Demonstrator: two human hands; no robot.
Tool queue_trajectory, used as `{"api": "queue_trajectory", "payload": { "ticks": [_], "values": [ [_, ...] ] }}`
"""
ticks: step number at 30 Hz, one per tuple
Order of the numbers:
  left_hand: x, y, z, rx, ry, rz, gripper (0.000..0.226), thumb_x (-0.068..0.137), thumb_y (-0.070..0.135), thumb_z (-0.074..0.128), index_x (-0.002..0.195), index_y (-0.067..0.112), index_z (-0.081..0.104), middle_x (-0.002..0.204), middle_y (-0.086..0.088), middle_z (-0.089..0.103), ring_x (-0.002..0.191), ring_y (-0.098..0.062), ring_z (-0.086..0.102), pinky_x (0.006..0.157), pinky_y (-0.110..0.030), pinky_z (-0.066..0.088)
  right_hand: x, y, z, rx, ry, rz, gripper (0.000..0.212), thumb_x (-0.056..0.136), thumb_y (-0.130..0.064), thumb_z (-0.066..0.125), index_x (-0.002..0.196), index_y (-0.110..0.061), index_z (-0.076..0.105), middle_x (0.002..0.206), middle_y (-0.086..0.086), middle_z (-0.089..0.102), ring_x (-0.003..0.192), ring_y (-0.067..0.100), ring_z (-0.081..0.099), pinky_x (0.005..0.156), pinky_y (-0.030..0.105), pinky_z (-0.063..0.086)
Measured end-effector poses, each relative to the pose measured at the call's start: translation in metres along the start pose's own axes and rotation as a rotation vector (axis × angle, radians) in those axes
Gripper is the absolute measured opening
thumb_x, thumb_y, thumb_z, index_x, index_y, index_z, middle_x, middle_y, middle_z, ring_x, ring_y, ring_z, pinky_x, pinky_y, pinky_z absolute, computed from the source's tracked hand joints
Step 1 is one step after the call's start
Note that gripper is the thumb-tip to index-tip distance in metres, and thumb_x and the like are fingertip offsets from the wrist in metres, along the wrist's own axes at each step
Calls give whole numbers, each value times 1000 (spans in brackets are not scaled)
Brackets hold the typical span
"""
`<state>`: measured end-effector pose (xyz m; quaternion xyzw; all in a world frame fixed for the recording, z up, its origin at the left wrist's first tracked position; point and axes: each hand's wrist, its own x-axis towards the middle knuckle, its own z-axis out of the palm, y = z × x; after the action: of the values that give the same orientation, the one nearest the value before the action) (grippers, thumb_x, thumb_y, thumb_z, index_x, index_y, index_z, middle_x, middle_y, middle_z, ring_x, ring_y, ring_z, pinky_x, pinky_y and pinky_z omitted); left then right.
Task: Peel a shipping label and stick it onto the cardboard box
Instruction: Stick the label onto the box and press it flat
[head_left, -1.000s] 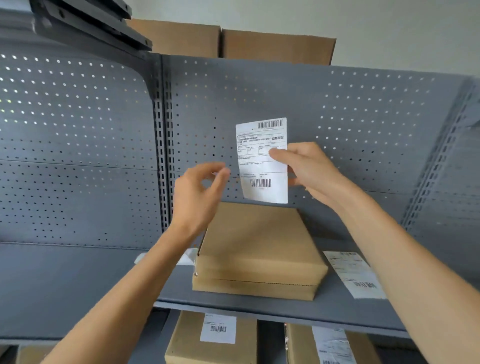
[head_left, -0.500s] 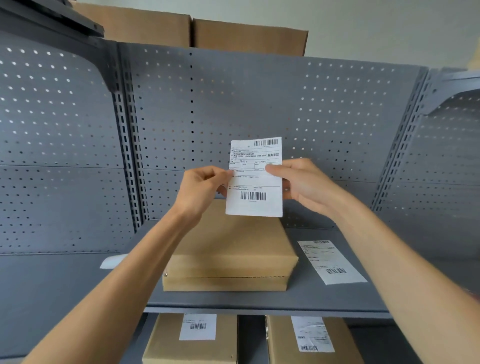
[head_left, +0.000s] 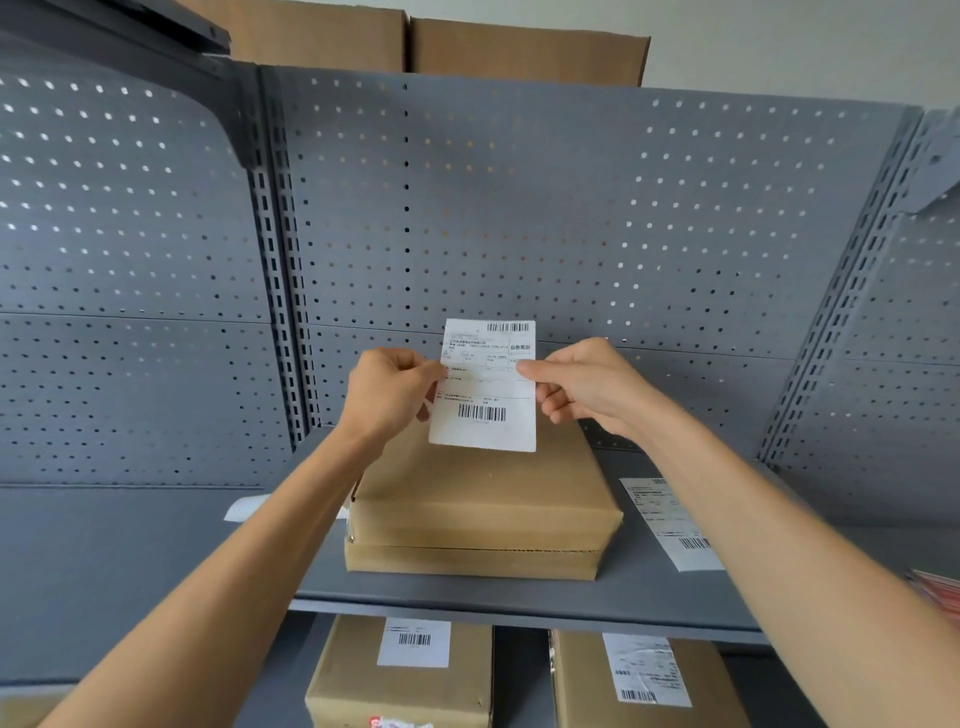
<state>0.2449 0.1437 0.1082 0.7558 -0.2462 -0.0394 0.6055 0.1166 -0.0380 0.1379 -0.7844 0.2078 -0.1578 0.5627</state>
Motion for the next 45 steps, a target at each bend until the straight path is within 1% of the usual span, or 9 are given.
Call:
{"api": "queue_trajectory", "payload": {
  "ticks": [5, 20, 25, 28, 30, 34, 37, 42, 45],
  "values": [
    [2, -15, -3, 198, -1, -9, 25, 89, 21, 64, 74, 2, 72, 74, -4, 77, 69, -28, 73, 67, -45, 61, 14, 15, 9, -237, -25, 87, 21, 93, -16, 71, 81, 2, 70, 63, 8, 63, 46, 13, 54, 43, 23, 47],
    [0, -31, 2, 315, -33, -36, 25, 85, 22, 68, 62, 15, 74, 70, -2, 74, 63, -21, 61, 60, -32, 50, 19, 28, 26, -420, -40, 67, 27, 94, -25, 70, 73, -7, 69, 63, 5, 66, 44, 10, 54, 41, 19, 44],
    [1, -34, 1, 366, -42, -25, 24, 84, 24, 66, 62, 20, 72, 69, 0, 72, 63, -20, 59, 60, -28, 46, 18, 28, 34, -594, 8, -26, 15, 90, -24, 73, 84, -10, 72, 62, 3, 67, 34, 5, 51, 38, 15, 40],
    [1, -35, 1, 428, -51, -3, 24, 85, 25, 65, 62, 19, 71, 70, -1, 72, 64, -22, 60, 58, -28, 46, 19, 31, 42, -668, 37, -94, 9, 87, -28, 76, 90, -20, 75, 89, 2, 73, 72, 16, 66, 71, 29, 57],
    [1, -36, 0, 472, -51, 12, 25, 85, 26, 64, 61, 19, 68, 70, -1, 71, 66, -24, 62, 58, -27, 45, 18, 31, 46, -714, 56, -114, 16, 87, -30, 76, 101, -22, 76, 112, 0, 73, 100, 19, 67, 93, 38, 54],
    [1, -38, -3, 568, -47, 39, 33, 84, 27, 62, 53, 19, 56, 64, 1, 64, 57, -22, 51, 51, -26, 35, 15, 31, 49, -771, 62, -140, 29, 90, -32, 72, 118, -23, 74, 115, 0, 74, 109, 20, 65, 91, 37, 52],
    [0, -40, -4, 687, -50, 70, 23, 83, 30, 60, 65, 15, 63, 69, -3, 68, 61, -25, 56, 53, -27, 39, 14, 32, 50, -816, 72, -152, 31, 92, -35, 70, 122, -26, 72, 113, -2, 75, 109, 19, 65, 89, 36, 52],
    [-1, -38, -5, 878, -96, 142, 16, 82, 32, 60, 73, 18, 60, 76, -4, 65, 75, -31, 61, 66, -32, 50, 14, 38, 49, -848, 44, -196, 35, 96, -35, 64, 129, -24, 68, 120, -2, 69, 113, 19, 61, 81, 31, 42],
    [5, -34, -6, 922, -89, 207, 15, 85, 31, 59, 93, 19, 66, 93, -2, 66, 87, -30, 61, 79, -38, 49, 20, 40, 50, -930, -6, -219, 42, 101, -41, 54, 139, -23, 59, 132, 2, 58, 127, 24, 51, 93, 37, 42]
  ]
}}
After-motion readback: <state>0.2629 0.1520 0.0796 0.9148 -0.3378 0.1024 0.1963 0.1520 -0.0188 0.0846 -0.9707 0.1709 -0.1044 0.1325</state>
